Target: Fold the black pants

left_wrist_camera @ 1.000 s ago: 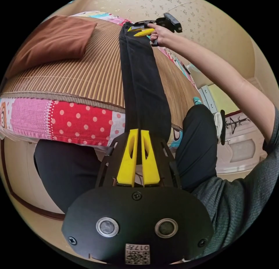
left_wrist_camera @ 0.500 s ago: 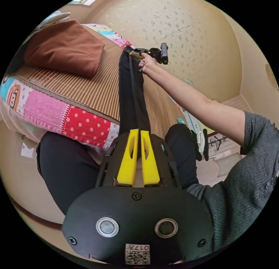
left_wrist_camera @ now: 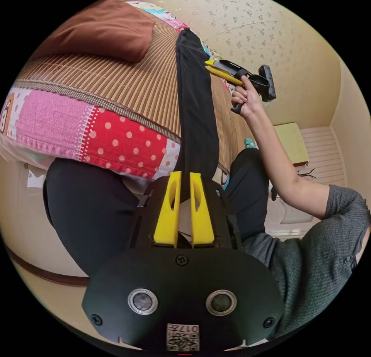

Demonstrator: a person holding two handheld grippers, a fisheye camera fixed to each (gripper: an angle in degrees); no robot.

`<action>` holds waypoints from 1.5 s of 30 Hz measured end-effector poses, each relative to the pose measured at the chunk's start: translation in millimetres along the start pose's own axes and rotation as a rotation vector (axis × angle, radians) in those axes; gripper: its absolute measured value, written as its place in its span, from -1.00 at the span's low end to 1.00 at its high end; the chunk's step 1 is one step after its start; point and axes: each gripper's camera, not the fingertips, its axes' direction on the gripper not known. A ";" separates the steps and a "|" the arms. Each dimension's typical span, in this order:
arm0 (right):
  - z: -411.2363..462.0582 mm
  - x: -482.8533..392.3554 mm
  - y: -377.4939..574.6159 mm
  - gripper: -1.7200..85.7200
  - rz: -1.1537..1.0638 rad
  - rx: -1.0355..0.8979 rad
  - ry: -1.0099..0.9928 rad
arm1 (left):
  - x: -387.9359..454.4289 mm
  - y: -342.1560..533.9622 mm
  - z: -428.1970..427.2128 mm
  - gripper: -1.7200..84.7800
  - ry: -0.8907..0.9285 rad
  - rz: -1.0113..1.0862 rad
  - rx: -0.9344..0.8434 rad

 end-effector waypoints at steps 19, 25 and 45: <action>-63.7 -13.0 128.2 -0.88 0.025 -0.341 0.002 | 38.7 -8.9 40.2 -0.86 0.028 0.024 -0.106; -113.2 9.4 104.7 -0.82 0.075 -0.246 -0.004 | 42.8 -45.3 17.6 -0.70 0.047 0.034 0.064; -180.2 189.6 -35.6 -0.66 0.430 -0.072 -0.451 | 38.9 -325.2 69.1 -0.64 0.012 -0.037 0.170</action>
